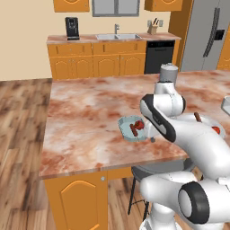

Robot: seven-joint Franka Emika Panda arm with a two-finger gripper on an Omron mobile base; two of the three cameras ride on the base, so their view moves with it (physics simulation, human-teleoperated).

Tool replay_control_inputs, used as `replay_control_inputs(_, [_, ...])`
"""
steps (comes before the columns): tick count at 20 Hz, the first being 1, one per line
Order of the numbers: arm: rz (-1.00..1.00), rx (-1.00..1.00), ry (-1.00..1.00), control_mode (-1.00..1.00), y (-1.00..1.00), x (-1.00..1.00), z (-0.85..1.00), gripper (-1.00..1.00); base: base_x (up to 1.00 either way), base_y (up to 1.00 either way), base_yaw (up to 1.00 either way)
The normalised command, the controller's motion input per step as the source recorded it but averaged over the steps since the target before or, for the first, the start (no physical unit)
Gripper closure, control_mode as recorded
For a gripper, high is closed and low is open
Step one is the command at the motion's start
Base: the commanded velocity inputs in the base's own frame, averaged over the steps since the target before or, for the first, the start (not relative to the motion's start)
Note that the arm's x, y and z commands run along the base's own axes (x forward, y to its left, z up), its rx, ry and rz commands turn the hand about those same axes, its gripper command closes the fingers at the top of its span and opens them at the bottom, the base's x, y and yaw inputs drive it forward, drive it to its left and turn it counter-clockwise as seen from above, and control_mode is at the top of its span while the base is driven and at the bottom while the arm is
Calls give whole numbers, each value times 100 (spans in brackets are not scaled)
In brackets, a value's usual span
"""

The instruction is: Place one cooked food and one vegetable from the large plate to each tupperware container.

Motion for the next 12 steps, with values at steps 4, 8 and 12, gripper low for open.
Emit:
replay_control_inputs(4, [0,0,0,-100,0,0,0,-100,0,0,0])
replay_control_inputs(8, [0,0,0,100,-4,0,0,-100,0,-44,0])
replay_control_inputs(12, [0,0,0,100,0,0,0,-100,0,-99,0])
